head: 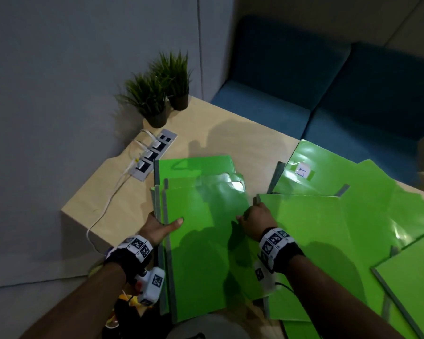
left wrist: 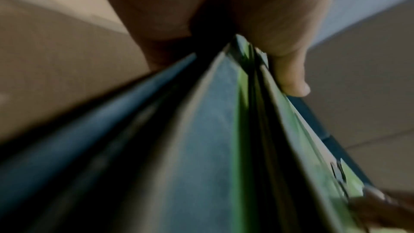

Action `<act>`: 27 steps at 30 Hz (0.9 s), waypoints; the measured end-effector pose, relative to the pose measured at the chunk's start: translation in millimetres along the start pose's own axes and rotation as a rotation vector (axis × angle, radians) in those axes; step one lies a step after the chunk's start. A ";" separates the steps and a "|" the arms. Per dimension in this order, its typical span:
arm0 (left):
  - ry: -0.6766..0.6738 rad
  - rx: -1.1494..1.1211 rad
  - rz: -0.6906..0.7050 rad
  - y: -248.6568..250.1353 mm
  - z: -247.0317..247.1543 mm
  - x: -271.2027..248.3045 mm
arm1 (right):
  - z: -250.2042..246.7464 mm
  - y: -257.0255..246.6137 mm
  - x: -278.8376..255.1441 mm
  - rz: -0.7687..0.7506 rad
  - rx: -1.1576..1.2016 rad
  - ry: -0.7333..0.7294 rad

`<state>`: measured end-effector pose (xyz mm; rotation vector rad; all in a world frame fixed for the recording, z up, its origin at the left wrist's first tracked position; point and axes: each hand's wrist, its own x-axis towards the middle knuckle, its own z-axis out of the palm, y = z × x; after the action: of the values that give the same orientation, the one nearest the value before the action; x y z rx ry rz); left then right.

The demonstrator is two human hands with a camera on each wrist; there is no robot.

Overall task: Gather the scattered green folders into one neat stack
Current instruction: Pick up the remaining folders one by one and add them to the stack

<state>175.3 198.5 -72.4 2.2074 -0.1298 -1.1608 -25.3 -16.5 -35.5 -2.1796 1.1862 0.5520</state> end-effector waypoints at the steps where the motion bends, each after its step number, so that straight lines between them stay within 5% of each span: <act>1: -0.004 0.032 -0.006 -0.3 -0.4 -1.2 | -3.6 -3.1 3.5 0.013 -0.007 -0.032; 5: -0.003 0.071 -0.016 5.3 -1.1 -5.7 | -24.7 -16.2 25.0 0.055 0.134 -0.012; 8: -0.018 -0.029 -0.016 4.5 -2.8 0.4 | -26.9 -32.9 34.7 -0.005 -0.046 -0.051; 12: 0.012 0.033 0.014 6.0 -0.8 -5.1 | -38.6 -55.6 55.4 -0.102 -0.142 0.101; 17: 0.041 0.112 0.013 3.8 -0.4 -5.7 | -31.0 -72.8 78.7 -0.261 -0.216 -0.059; 23: 0.053 0.045 0.020 -4.0 0.3 -4.1 | -10.6 -73.8 67.0 -0.292 -0.180 0.099; 27: 0.074 0.068 0.010 -1.7 0.9 -0.7 | -15.6 -60.6 55.9 -0.387 -0.157 0.029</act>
<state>173.8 199.6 -73.3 2.3032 -0.1508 -1.0821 56.4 -35.0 -39.5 -2.4745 0.7241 0.4583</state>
